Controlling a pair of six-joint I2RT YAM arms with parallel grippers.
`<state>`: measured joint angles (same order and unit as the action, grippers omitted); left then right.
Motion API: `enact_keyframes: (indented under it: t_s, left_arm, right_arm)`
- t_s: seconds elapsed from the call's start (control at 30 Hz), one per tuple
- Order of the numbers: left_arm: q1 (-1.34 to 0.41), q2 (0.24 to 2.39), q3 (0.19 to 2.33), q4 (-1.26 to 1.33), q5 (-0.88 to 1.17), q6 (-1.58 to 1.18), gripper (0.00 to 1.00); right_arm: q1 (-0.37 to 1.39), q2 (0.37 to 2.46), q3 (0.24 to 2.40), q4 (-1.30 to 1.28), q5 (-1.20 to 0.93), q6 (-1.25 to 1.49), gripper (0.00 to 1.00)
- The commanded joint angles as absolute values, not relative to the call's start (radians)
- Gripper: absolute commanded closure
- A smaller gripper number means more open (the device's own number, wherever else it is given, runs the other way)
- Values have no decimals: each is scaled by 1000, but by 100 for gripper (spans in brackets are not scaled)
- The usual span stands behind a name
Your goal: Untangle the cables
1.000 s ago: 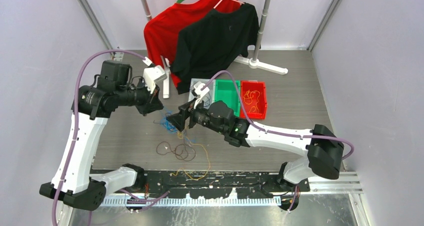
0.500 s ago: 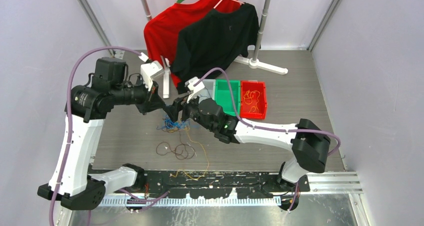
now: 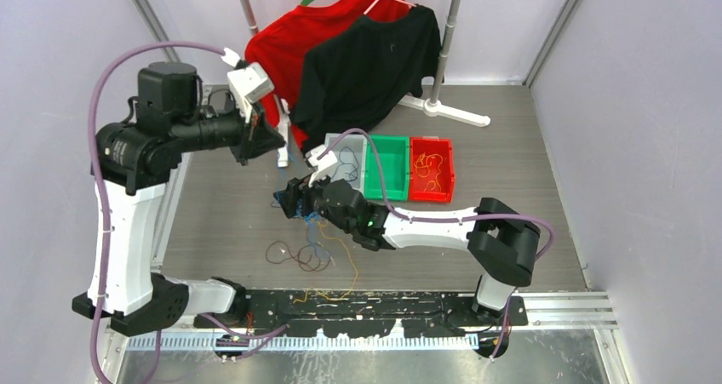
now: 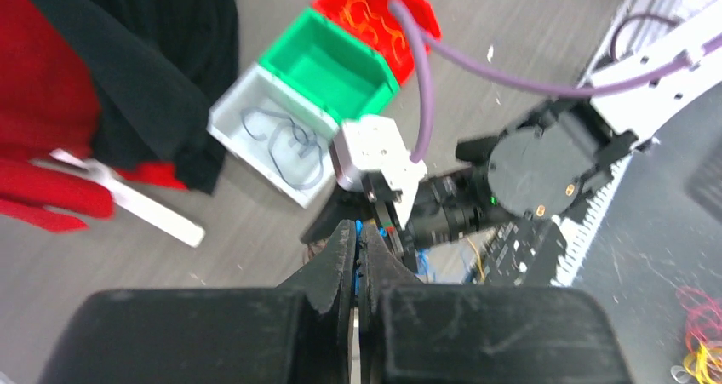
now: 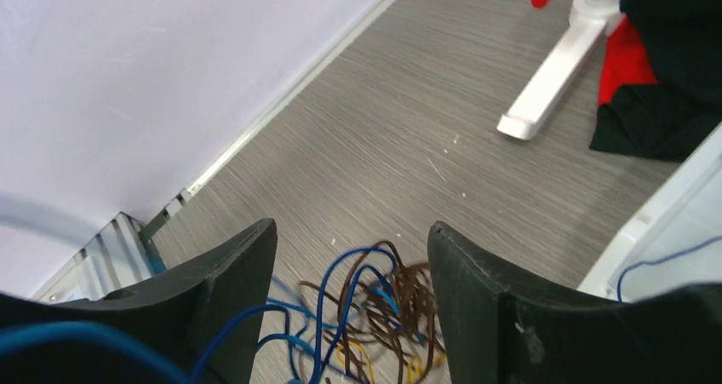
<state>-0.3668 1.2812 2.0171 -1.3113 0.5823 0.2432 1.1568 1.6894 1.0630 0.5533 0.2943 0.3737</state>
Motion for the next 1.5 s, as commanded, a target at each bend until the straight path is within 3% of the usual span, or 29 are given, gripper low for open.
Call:
enact_keyframes:
  t_s: [0.0, 0.2, 1.2, 1.47]
  left_arm:
    - [-370, 1326, 2201, -1285, 554, 253, 100]
    - [-371, 1364, 2366, -1216, 446, 272, 100]
    - [-372, 1278, 2286, -337, 34, 615, 100]
    - [-371, 1279, 2325, -425, 124, 618, 100]
  right_arm:
    - [1161, 1704, 1023, 637, 364, 410, 30]
    - [1162, 1724, 974, 649, 384, 441, 31]
    - [1161, 1868, 903, 674, 341, 556, 32]
    - [1161, 1837, 876, 687, 268, 578, 32]
